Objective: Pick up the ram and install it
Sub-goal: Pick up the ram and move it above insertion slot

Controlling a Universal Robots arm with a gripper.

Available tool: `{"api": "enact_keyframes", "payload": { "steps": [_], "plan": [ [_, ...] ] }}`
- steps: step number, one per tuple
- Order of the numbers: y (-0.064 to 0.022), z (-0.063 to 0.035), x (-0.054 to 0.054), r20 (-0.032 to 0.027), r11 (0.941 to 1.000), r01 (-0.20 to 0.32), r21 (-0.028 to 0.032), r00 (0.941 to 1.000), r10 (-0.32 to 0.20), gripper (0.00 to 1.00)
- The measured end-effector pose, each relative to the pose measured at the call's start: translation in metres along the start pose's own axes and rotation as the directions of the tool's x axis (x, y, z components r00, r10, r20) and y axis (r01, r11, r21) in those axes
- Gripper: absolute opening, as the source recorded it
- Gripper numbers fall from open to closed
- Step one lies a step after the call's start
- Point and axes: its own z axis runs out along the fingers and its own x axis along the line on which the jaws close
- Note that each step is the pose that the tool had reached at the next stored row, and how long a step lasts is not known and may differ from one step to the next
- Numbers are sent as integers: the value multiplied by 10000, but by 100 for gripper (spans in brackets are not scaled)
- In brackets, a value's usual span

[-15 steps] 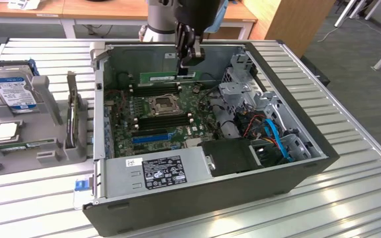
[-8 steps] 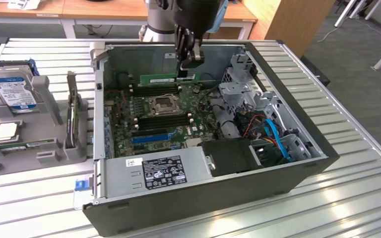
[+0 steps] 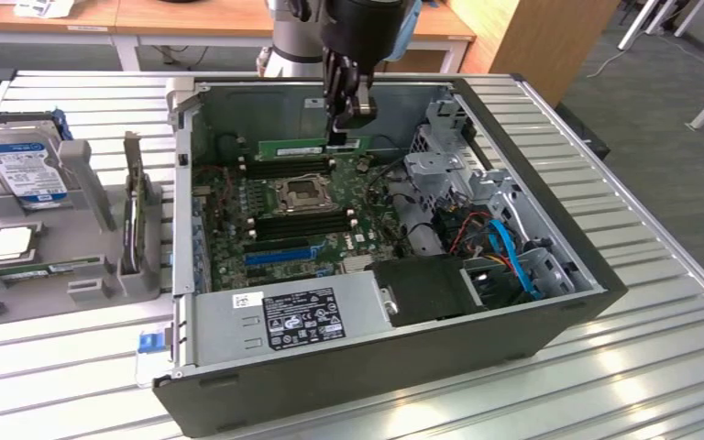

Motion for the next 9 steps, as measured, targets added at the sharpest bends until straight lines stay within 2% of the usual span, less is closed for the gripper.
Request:
{"api": "enact_keyframes", "payload": {
  "steps": [9],
  "plan": [
    [40, 5, 0, 0, 10000, 0, 1, 10000, 0, 12]
  ]
}}
